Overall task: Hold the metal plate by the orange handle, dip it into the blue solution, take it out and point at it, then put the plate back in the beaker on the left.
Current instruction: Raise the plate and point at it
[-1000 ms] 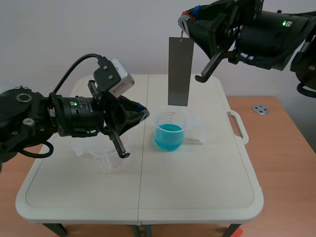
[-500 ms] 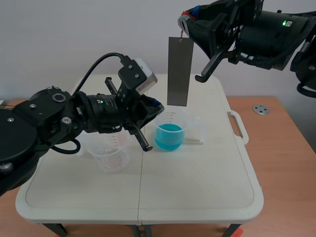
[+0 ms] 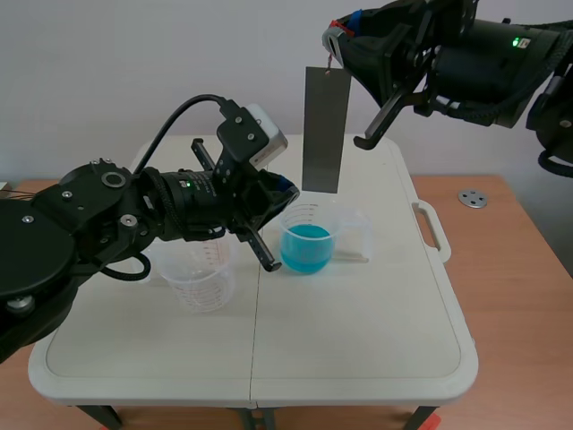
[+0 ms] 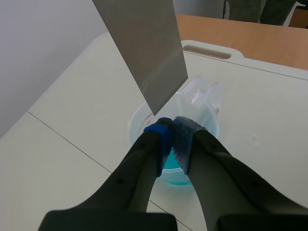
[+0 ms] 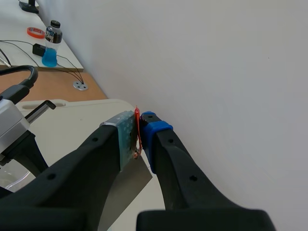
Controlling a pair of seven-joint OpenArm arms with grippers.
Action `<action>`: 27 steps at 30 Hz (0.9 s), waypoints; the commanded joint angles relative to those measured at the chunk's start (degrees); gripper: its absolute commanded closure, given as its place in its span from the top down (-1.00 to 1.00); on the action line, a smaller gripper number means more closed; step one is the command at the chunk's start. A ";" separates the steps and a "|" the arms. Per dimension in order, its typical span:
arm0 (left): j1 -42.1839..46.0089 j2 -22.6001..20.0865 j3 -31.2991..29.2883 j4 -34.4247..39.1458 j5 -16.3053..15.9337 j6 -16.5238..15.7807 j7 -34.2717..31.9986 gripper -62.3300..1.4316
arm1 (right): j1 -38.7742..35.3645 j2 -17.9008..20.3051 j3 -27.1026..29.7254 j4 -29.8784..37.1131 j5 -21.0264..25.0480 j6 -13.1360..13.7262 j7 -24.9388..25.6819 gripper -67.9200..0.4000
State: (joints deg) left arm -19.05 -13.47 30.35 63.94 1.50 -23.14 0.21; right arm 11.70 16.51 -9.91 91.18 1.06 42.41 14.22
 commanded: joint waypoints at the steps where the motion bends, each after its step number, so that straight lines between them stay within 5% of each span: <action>1: -0.98 0.24 -0.35 0.72 -0.33 0.07 -0.74 -0.91 | 1.31 -0.02 0.35 1.09 1.07 0.31 0.92 -0.95; 12: 1.92 -3.67 -1.62 2.93 -0.70 1.64 -3.34 -0.91 | 1.33 -0.02 0.35 1.09 1.07 0.31 0.94 -0.95; 19: 12.04 -14.08 -9.01 13.40 -4.09 1.64 -6.34 -0.91 | 1.33 -0.02 0.35 1.09 1.07 0.31 1.20 -0.95; 27: 30.73 -27.85 -23.87 25.24 -11.91 1.64 -8.79 -0.91 | 1.66 -0.02 0.35 1.09 1.09 0.31 2.05 -0.95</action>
State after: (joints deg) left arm 10.55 -40.82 7.44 89.08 -9.65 -21.65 -7.66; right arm 11.70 16.51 -9.91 91.18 1.08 42.41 15.18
